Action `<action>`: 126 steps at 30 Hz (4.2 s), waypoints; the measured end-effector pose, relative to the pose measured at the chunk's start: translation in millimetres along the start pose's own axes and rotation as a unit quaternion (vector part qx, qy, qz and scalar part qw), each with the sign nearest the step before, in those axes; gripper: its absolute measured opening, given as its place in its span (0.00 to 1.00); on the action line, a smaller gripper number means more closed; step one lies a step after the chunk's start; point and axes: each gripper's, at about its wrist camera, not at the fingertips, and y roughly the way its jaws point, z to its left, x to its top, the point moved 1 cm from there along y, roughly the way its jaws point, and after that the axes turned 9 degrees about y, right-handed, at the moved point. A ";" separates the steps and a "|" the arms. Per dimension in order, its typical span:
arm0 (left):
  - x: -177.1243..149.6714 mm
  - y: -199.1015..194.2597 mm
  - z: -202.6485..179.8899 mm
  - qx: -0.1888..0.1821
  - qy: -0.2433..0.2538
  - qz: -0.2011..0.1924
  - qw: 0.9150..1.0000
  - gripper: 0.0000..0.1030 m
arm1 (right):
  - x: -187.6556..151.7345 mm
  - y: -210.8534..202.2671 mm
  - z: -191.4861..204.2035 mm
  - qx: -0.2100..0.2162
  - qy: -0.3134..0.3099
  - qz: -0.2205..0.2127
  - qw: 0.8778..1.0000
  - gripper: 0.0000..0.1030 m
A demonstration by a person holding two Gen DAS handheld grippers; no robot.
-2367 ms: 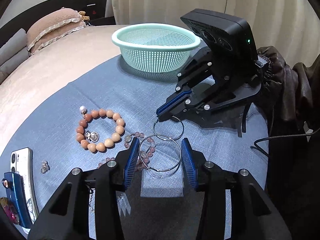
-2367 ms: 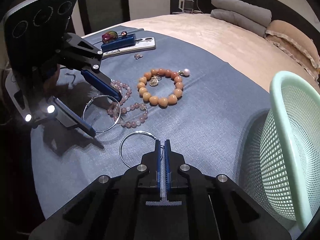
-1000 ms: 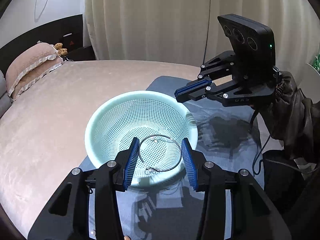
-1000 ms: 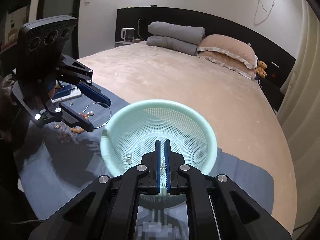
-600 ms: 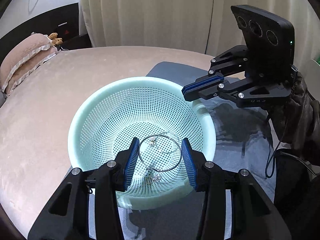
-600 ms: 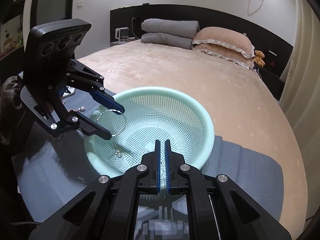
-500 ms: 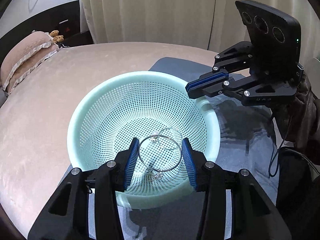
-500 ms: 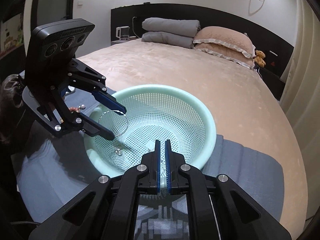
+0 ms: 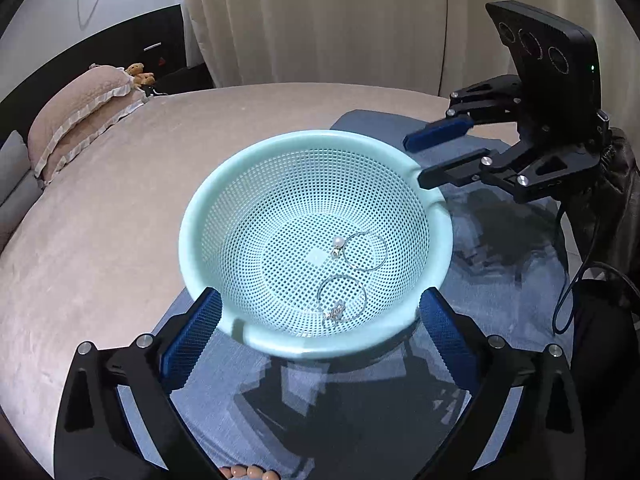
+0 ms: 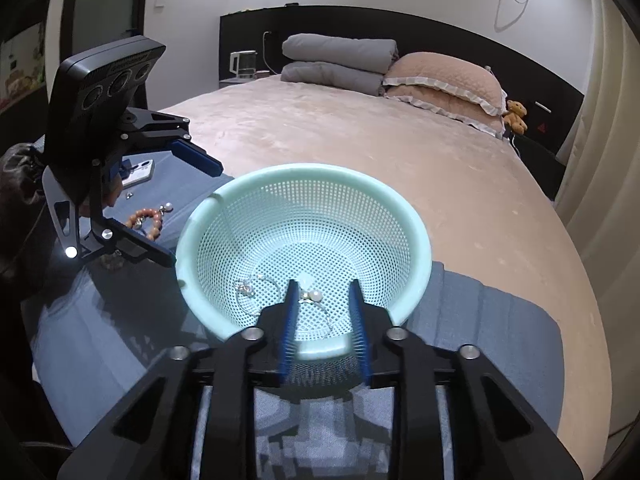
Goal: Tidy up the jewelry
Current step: 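Withdraw both tools from the basket toward the bead jewelry, then grasp the pink bead necklace with the left tool while the right tool grasps the orange bead bracelet, then carry necklace and bracelet over the basket and open both tools to drop them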
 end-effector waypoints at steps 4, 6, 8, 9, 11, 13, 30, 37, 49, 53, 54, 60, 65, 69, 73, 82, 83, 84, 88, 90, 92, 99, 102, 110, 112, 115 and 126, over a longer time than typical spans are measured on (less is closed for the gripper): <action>-15.9 -19.3 -1.3 0.026 -0.003 0.008 1.000 0.94 | -1.2 -9.4 12.8 -0.004 -0.008 -0.012 1.000 0.80; -27.0 -32.1 -0.5 0.039 -0.010 0.011 0.999 0.94 | -0.4 -13.5 21.1 -0.001 -0.015 -0.019 1.000 0.86; -40.7 -46.6 1.0 0.050 -0.020 0.012 0.998 0.94 | -0.3 -15.6 30.5 0.010 -0.016 -0.020 1.000 0.86; -47.3 -53.6 3.6 0.055 -0.026 0.012 0.998 0.94 | 0.4 -15.3 35.5 0.011 -0.019 -0.018 1.000 0.86; -60.8 -68.9 8.8 0.068 -0.040 0.015 0.997 0.94 | -0.1 -14.4 47.4 0.015 -0.027 -0.014 0.999 0.86; -77.0 -86.7 12.2 0.082 -0.056 0.015 0.995 0.94 | 0.3 -13.2 61.1 0.023 -0.038 -0.010 0.999 0.86; -181.7 -148.9 4.3 0.098 -0.133 0.034 0.986 0.94 | 18.3 12.8 191.0 0.148 -0.115 0.010 0.982 0.86; -204.3 -136.3 2.2 0.082 -0.154 0.040 0.984 0.92 | 22.2 50.5 209.8 0.151 -0.079 0.038 0.985 0.86; -235.2 -109.5 15.5 0.026 -0.197 0.036 0.979 0.61 | 25.1 125.4 223.5 0.137 -0.022 0.096 0.986 0.67; -242.7 -96.4 20.4 0.030 -0.206 0.059 0.976 0.50 | 22.3 139.0 219.9 0.107 -0.006 0.107 0.988 0.60; -243.4 -95.7 18.5 0.034 -0.202 0.056 0.977 0.50 | 21.4 142.6 218.0 0.098 -0.004 0.111 0.989 0.58; -239.7 -89.5 7.6 0.056 -0.174 0.064 0.981 0.35 | 10.5 163.3 216.6 0.052 -0.002 0.130 0.990 0.43; -230.7 -83.3 -8.3 0.073 -0.160 0.072 0.982 0.10 | 6.5 161.8 223.7 0.045 -0.010 0.131 0.990 0.21; -234.9 -86.6 -1.5 0.072 -0.229 0.061 0.969 0.09 | 5.2 157.3 213.3 0.067 0.038 0.144 0.987 0.11; -235.8 -90.4 -5.0 0.080 -0.277 0.050 0.956 0.09 | 2.4 146.9 195.4 0.100 0.113 0.145 0.978 0.11; -217.6 -113.5 -1.1 0.103 -0.305 0.035 0.946 0.09 | 25.5 98.4 182.4 0.112 0.131 0.099 0.980 0.11; -214.2 -119.2 0.4 0.107 -0.305 0.030 0.946 0.08 | 30.0 92.1 182.1 0.112 0.129 0.092 0.981 0.11; -209.0 -124.9 1.8 0.107 -0.303 0.025 0.947 0.08 | 33.9 85.3 181.7 0.111 0.126 0.086 0.982 0.11; -188.8 -148.3 6.4 0.126 -0.292 0.009 0.948 0.08 | 49.4 59.7 179.9 0.107 0.115 0.062 0.986 0.11; -180.6 -156.2 10.1 0.119 -0.299 0.010 0.947 0.09 | 56.4 46.8 176.3 0.105 0.111 0.051 0.987 0.11; -168.4 -162.9 13.2 0.112 -0.305 0.006 0.946 0.08 | 63.6 35.4 174.1 0.101 0.105 0.041 0.988 0.11; -109.4 -189.9 14.9 0.136 -0.260 -0.006 0.956 0.06 | 86.7 1.2 163.9 0.089 0.093 0.007 0.992 0.11; -80.3 -197.5 17.6 0.143 -0.239 -0.014 0.960 0.06 | 93.8 -13.6 152.8 0.079 0.093 -0.009 0.992 0.11; -4.1 -204.5 25.2 0.137 -0.194 -0.048 0.970 0.06 | 103.3 -46.6 103.0 0.035 0.109 -0.040 0.993 0.11; 14.6 -200.2 26.5 0.135 -0.182 -0.052 0.973 0.06 | 103.1 -52.8 89.6 0.021 0.114 -0.045 0.992 0.11; 41.0 -185.9 28.5 0.123 -0.164 -0.047 0.978 0.06 | 101.0 -60.3 69.9 0.006 0.118 -0.047 0.992 0.11; 84.5 -84.4 26.7 0.056 -0.154 -0.021 0.986 0.06 | 68.6 -29.8 15.7 -0.023 0.138 -0.008 0.990 0.11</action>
